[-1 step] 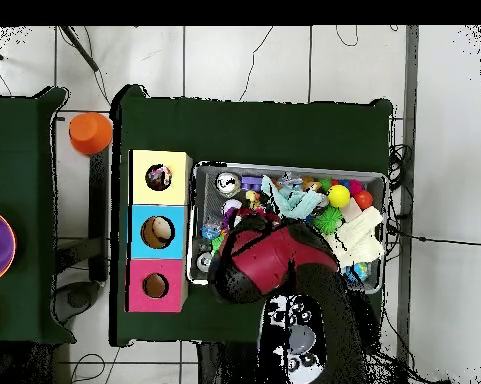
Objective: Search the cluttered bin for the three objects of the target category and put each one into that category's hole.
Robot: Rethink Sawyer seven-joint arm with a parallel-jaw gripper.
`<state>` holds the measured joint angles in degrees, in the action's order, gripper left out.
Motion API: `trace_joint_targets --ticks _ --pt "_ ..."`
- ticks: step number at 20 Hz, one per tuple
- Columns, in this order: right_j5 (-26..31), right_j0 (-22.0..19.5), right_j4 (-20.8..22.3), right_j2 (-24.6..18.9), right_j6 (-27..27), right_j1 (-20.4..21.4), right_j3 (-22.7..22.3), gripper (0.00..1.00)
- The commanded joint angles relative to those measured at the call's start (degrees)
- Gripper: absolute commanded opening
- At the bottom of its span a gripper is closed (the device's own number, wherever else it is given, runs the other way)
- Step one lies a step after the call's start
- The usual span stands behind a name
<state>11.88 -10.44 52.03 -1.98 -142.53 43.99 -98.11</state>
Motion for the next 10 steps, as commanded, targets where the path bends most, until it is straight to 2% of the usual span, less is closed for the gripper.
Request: trace_joint_targets --ticks 1,3,5,8,9,10 --pt "-4.5 5.5 7.6 3.4 1.0 -3.9 -2.5 1.0" --pt "-6.6 7.5 8.3 5.7 -2.1 -5.1 -2.0 1.0" --pt "-7.9 7.6 8.1 6.9 -4.1 -8.7 1.1 1.0" --pt "-9.6 8.2 7.2 8.8 -4.7 -11.9 3.6 1.0" --pt "-13.0 10.3 6.7 12.5 -6.3 -14.4 4.5 1.0" --pt "-14.3 11.1 6.1 14.1 -6.5 -15.5 5.0 1.0"
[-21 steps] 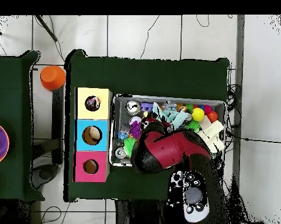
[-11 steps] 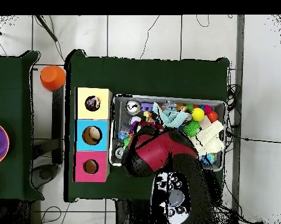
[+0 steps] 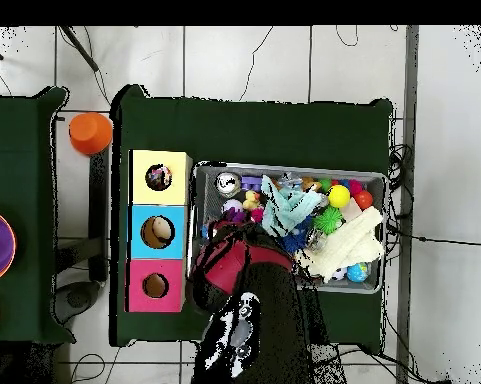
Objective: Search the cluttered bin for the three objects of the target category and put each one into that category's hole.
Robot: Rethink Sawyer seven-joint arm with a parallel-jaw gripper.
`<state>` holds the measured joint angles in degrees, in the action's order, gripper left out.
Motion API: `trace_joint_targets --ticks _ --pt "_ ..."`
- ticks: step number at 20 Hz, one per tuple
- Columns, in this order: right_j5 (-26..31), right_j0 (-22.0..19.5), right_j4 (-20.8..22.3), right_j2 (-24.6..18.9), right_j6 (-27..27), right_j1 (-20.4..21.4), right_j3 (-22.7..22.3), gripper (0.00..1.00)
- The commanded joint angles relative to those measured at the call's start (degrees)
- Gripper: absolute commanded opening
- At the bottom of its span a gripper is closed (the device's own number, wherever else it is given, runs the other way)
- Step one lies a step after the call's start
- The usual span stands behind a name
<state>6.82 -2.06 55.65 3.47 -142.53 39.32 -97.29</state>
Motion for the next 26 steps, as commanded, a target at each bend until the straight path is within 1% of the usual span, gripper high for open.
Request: trace_joint_targets --ticks 1,5,11,18,26 --pt "-11.3 3.4 1.6 10.5 -6.0 -12.1 4.8 1.0" --pt "-13.8 2.2 -0.2 11.1 -3.1 -12.5 4.3 1.0" --pt "-14.8 1.7 -1.0 11.5 -1.4 -12.9 4.1 1.0" --pt "-15.6 2.2 -1.5 12.4 -1.3 -13.2 4.1 1.0" --pt "-15.1 2.4 -1.2 12.3 -1.1 -12.7 3.7 1.0"
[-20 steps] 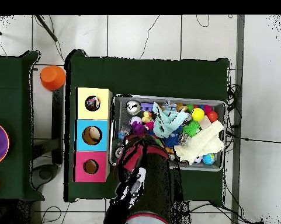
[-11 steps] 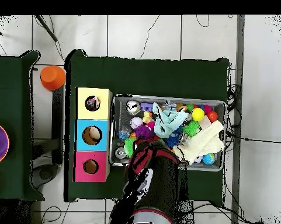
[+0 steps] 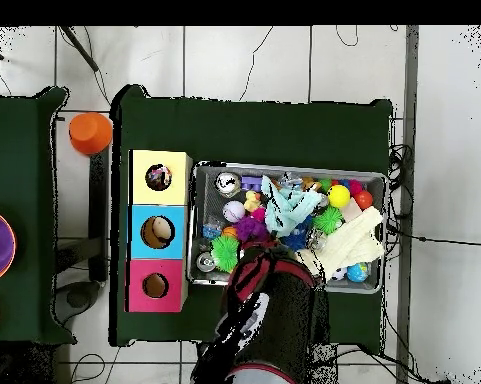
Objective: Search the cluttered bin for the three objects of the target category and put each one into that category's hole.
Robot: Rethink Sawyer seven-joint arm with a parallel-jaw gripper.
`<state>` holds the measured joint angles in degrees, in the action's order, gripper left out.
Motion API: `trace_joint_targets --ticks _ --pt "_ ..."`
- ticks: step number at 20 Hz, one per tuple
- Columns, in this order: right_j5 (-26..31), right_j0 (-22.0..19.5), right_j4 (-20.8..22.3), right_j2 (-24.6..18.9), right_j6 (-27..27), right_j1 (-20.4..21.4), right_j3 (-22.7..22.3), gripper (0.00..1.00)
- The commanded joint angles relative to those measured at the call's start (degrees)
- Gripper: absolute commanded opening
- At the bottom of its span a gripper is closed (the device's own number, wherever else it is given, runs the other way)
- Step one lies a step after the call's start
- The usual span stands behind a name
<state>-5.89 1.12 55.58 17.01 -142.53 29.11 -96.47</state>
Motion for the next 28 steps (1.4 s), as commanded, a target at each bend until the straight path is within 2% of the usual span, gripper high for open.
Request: trace_joint_targets --ticks 1,14,16,19,25,28 --pt "-2.2 -0.8 -1.1 -1.3 -1.1 -2.3 2.8 1.0" --pt "-3.2 0.9 -1.8 0.5 -1.3 -2.9 2.8 1.0" --pt "-2.9 2.0 -2.0 1.9 -1.2 -4.1 3.4 1.0" --pt "-5.6 4.2 -3.6 7.1 -1.0 -7.3 4.9 1.0" --pt "-12.3 5.1 -7.1 14.4 4.2 -12.9 7.2 1.0" --pt "-14.5 4.8 -8.3 16.3 6.1 -14.6 7.6 1.0"
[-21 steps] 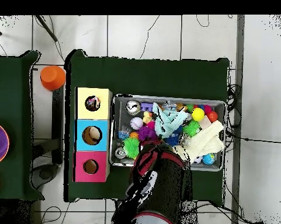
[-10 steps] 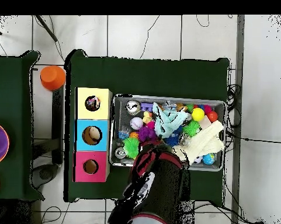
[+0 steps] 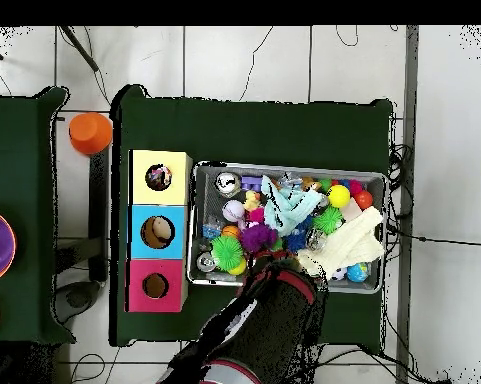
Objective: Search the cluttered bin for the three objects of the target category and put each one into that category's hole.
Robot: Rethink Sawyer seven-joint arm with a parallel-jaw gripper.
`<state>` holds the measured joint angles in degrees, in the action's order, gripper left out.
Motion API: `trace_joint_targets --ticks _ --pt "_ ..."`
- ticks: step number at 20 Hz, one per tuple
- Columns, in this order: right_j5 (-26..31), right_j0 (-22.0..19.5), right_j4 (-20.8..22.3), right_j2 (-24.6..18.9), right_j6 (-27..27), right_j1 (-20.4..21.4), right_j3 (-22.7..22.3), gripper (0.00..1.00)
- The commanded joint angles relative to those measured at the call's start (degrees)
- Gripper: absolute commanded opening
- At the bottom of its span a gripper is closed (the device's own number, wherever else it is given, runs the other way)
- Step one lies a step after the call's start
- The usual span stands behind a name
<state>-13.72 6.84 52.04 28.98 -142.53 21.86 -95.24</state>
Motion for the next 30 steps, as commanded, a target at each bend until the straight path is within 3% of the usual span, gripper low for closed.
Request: trace_joint_targets --ticks 1,8,22,30 --pt "-7.0 -1.5 -3.7 4.0 6.5 -7.0 6.3 1.0" --pt "-9.3 -3.8 0.6 4.0 8.1 -6.8 6.9 1.0" --pt "-9.0 -2.4 0.8 5.6 6.9 -7.8 7.2 1.0" --pt "-6.2 -2.7 2.6 3.9 4.0 -7.2 7.9 1.0"
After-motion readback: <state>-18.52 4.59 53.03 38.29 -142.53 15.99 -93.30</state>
